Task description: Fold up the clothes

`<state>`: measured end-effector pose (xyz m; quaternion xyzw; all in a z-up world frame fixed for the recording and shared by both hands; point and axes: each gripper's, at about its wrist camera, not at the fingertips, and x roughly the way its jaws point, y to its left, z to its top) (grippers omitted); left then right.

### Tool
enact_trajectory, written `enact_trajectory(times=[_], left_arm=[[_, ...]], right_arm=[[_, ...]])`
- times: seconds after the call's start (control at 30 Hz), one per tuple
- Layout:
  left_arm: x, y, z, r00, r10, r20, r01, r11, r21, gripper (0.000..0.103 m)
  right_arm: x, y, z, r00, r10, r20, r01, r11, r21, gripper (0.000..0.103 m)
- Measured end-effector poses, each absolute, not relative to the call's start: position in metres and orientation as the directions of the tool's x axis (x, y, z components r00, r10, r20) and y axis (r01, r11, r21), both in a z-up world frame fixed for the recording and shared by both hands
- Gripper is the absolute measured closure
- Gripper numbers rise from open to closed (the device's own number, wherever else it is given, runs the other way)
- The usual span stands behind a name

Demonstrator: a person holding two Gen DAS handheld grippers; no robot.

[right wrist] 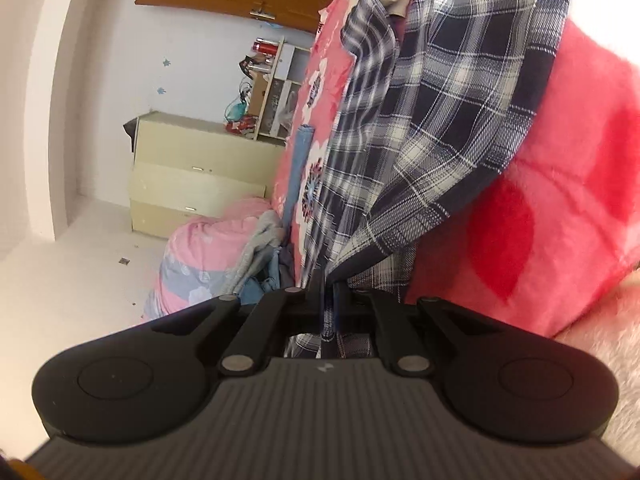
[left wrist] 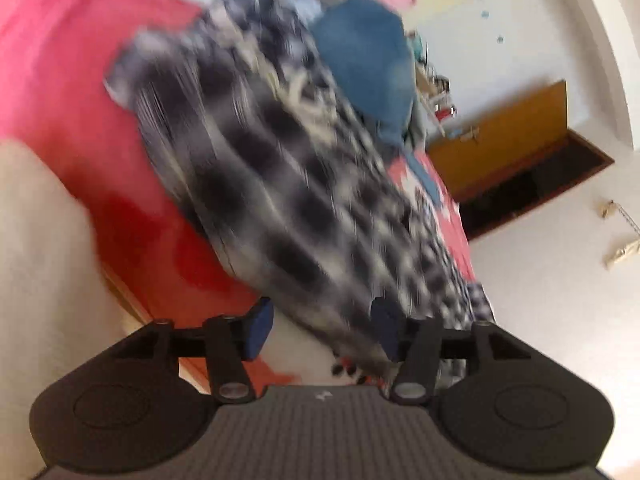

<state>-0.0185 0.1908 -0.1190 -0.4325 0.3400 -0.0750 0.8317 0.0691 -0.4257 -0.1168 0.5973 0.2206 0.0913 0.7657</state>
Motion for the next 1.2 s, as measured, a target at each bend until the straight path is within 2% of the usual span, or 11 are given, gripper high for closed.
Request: enact_trajectory(times=[0.13, 0.37, 0.7, 0.8, 0.83, 0.87, 0.93, 1.2], left_arm=[[-0.005, 0.186, -0.134, 0.745, -0.459, -0.485, -0.179, 0.562, -0.807, 0.048], [-0.006, 0.21, -0.14, 0.8, -0.444, -0.405, -0.211, 0.422, -0.881, 0.048], [-0.01, 0.232, -0.144, 0.841, -0.342, -0.418, -0.289, 0.368, -0.884, 0.049], [-0.008, 0.241, -0.136, 0.868, -0.281, -0.41, -0.288, 0.388, -0.875, 0.06], [-0.006, 0.244, -0.134, 0.873, -0.269, -0.407, -0.285, 0.396, -0.873, 0.07], [-0.005, 0.246, -0.131, 0.877, -0.258, -0.404, -0.283, 0.403, -0.87, 0.085], [-0.002, 0.247, -0.126, 0.883, -0.236, -0.405, -0.278, 0.431, -0.858, 0.093], [0.015, 0.241, -0.079, 0.922, -0.182, -0.34, -0.193, 0.545, -0.816, 0.095]], right_arm=[[0.07, -0.426, -0.117, 0.886, 0.404, -0.226, 0.122, 0.266, 0.956, 0.101], [0.068, -0.428, -0.12, 0.889, 0.405, -0.215, 0.122, 0.243, 0.962, 0.101], [0.065, -0.429, -0.122, 0.889, 0.406, -0.213, 0.126, 0.229, 0.965, 0.1], [0.065, -0.429, -0.122, 0.89, 0.401, -0.216, 0.128, 0.234, 0.964, 0.1], [0.065, -0.429, -0.122, 0.891, 0.399, -0.218, 0.129, 0.238, 0.963, 0.1], [0.065, -0.429, -0.122, 0.892, 0.396, -0.219, 0.128, 0.243, 0.962, 0.1], [0.065, -0.429, -0.12, 0.896, 0.387, -0.219, 0.123, 0.258, 0.958, 0.101], [0.078, -0.425, -0.089, 0.92, 0.348, -0.182, 0.054, 0.347, 0.936, 0.101]])
